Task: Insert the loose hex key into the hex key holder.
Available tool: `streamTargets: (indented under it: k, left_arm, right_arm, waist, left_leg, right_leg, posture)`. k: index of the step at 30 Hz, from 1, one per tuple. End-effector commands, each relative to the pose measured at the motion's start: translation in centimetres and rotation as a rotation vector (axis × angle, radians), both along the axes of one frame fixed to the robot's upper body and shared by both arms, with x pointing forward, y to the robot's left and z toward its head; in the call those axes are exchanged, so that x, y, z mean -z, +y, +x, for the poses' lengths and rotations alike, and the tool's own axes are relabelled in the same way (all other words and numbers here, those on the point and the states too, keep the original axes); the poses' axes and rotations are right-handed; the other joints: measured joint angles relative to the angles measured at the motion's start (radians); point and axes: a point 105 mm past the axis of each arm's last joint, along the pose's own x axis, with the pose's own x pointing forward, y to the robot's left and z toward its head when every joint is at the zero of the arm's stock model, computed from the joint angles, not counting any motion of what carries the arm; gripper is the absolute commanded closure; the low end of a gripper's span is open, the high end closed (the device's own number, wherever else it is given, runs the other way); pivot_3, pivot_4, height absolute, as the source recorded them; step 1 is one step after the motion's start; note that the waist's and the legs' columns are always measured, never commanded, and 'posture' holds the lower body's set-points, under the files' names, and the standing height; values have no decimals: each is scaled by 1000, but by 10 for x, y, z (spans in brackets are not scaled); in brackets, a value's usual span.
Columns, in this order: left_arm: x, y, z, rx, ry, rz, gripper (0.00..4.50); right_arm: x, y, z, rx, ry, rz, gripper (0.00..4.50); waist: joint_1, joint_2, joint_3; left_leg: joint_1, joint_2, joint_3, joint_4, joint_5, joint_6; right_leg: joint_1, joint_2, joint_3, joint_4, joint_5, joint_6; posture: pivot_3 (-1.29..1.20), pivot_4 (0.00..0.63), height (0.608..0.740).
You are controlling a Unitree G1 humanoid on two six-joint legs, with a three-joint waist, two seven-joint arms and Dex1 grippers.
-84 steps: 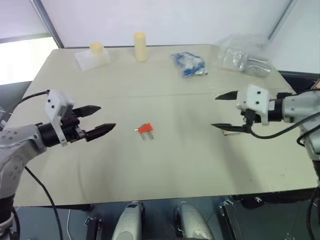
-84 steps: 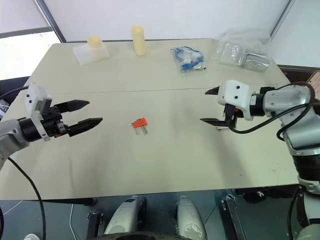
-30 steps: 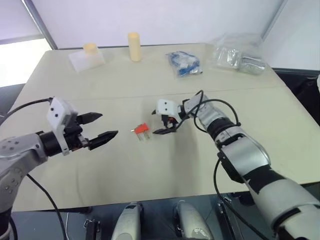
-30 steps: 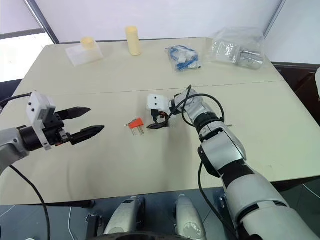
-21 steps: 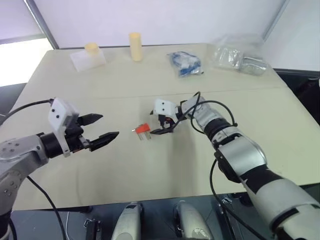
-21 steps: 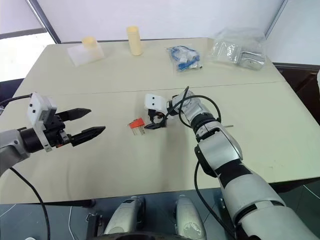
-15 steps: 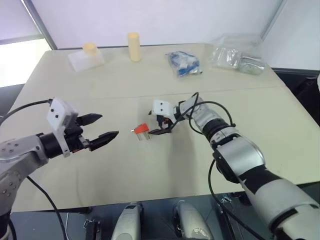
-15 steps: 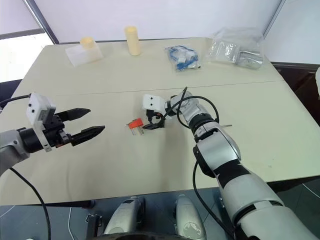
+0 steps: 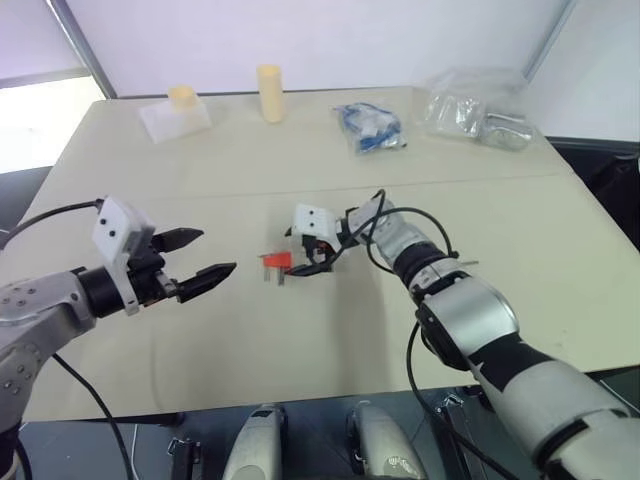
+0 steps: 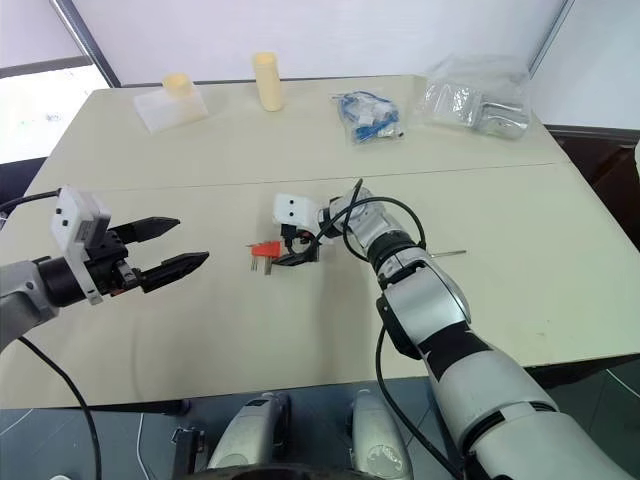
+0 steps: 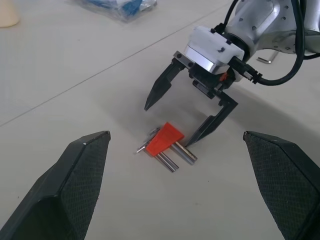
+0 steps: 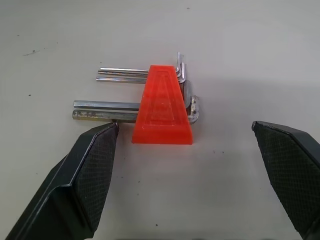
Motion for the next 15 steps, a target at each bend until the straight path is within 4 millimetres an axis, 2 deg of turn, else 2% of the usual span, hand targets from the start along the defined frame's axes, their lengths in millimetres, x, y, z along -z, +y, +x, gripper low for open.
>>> streamTargets:
  k: [1,6,7,10,14,15]
  left_arm:
    - [-7,0,-2,6,-40,10,0]
    - [-6,0,-2,11,-38,11,0]
    - [-6,0,-2,12,-38,12,0]
    - [-5,0,-1,14,-38,15,0]
    - [-4,0,-1,16,-38,19,0]
    - [-4,0,-1,16,-39,20,0]
  right_arm:
    - [0,-4,2,12,-12,-6,72]
    - [3,-10,4,37,-13,-11,72]
    - [3,-11,5,40,-12,-11,300]
    - [4,-13,5,44,-10,-12,1383]
    - [7,-15,5,52,-10,-21,3333]
    - [9,-15,5,51,-11,-26,3434]
  waist:
    - [1,0,0]
    - [2,0,0]
    - [2,0,0]
    - [2,0,0]
    - [2,0,0]
    - [2,0,0]
  left_leg:
    - [0,0,0,0,0,0]
    - [0,0,0,0,0,0]
    - [0,0,0,0,0,0]
    - [0,0,0,0,0,0]
    - [1,0,0,1,0,0]
    - [1,0,0,1,0,-1]
  right_leg:
    - [0,0,0,0,0,0]
    - [0,0,0,0,0,0]
    - [0,0,0,0,0,0]
    - [1,0,0,0,0,0]
    - [1,0,0,0,0,0]
    - [1,0,0,0,0,0]
  posture:
    - [0,150,740]
    - [0,150,740]
    - [0,150,740]
    - [0,150,740]
    - [0,150,740]
    - [0,150,740]
